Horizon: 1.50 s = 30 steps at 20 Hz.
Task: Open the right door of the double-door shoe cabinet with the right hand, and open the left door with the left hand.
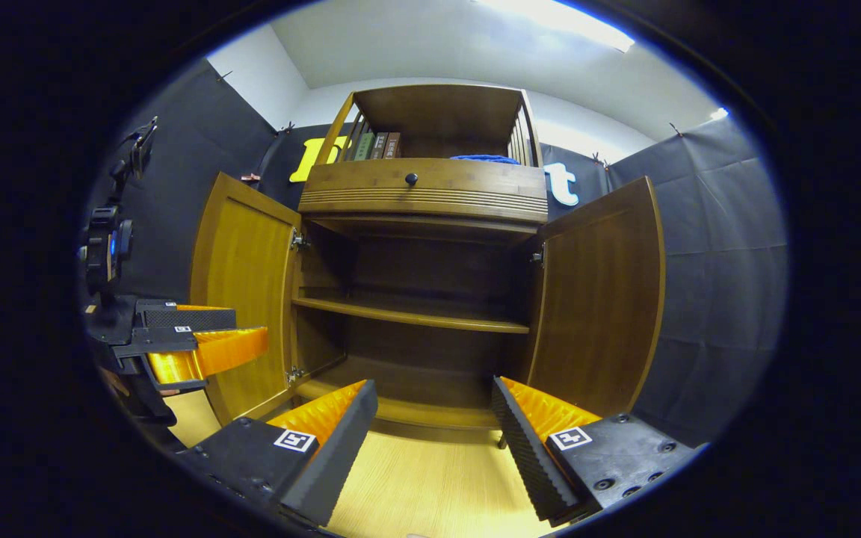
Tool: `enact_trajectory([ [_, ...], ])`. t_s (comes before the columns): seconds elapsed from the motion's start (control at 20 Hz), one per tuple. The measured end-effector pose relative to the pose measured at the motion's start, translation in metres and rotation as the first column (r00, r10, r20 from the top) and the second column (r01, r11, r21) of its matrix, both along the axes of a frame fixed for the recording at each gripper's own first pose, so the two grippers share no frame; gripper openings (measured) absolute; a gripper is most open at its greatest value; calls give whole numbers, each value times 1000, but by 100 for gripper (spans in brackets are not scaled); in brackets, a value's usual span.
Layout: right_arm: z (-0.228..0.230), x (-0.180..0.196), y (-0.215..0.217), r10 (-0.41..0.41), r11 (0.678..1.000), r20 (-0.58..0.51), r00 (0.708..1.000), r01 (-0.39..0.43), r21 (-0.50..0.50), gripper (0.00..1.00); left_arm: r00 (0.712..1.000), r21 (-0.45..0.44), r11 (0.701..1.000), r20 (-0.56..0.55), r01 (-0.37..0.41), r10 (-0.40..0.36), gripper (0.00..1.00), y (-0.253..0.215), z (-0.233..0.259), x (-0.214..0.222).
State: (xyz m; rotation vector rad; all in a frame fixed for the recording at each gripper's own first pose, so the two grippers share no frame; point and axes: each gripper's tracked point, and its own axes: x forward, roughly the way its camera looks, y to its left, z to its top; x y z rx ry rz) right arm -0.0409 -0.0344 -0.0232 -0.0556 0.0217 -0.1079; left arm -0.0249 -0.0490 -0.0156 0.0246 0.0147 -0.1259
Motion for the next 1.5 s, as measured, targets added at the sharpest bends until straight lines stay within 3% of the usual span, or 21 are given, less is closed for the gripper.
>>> enact_trajectory([
  [0.25,0,5,7,25,1000,2,1000,-26,6,98,1000,-20,1000,-14,21,-21,99,2,-2,1],
  [0.75,-1,10,13,40,999,-1,999,-40,3,98,999,-50,999,-30,-15,13,96,16,-7,6],
  [1.5,3,7,11,38,999,15,999,-39,25,97,1000,-34,999,1,1,0,96,10,1,0],
])
